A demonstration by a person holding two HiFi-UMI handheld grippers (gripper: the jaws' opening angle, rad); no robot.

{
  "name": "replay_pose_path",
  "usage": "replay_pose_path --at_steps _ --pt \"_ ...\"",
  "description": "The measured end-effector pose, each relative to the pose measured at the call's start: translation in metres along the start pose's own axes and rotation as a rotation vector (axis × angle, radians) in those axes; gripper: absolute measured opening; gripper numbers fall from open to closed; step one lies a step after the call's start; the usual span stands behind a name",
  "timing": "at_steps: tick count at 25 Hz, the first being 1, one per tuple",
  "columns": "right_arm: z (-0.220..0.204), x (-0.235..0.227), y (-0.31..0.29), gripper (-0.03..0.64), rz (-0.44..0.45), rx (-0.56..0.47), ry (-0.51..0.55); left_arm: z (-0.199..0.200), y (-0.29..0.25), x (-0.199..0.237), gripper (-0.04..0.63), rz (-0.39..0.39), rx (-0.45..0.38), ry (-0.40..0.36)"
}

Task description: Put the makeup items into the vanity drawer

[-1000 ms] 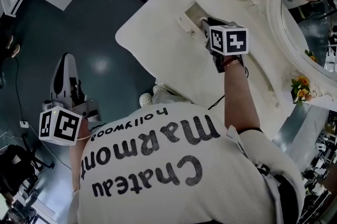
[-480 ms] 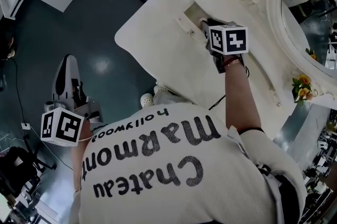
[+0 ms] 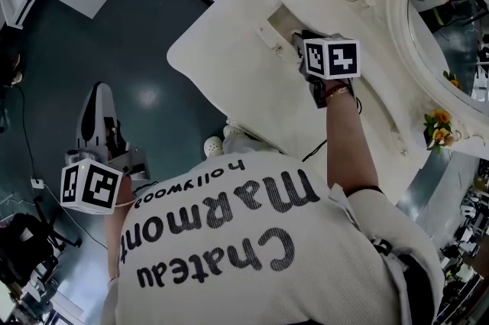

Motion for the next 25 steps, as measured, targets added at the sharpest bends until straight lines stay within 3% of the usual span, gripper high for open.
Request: replay_pose_path --at_steps 25 --pt "0.0042 -0.0013 0.0050 0.115 0.008 -0.015 -0.046 -0.0004 -0.0067 0.0013 0.008 -0.014 0.002 0.007"
Point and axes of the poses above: the fingertips, and each gripper's own axes: y backward along the fingers, x to its left, z out of its top, the point moved 10 cm from there along y, backward along the fingers, and after that the axes turned 5 degrees about -y, right-handed, at the moved point
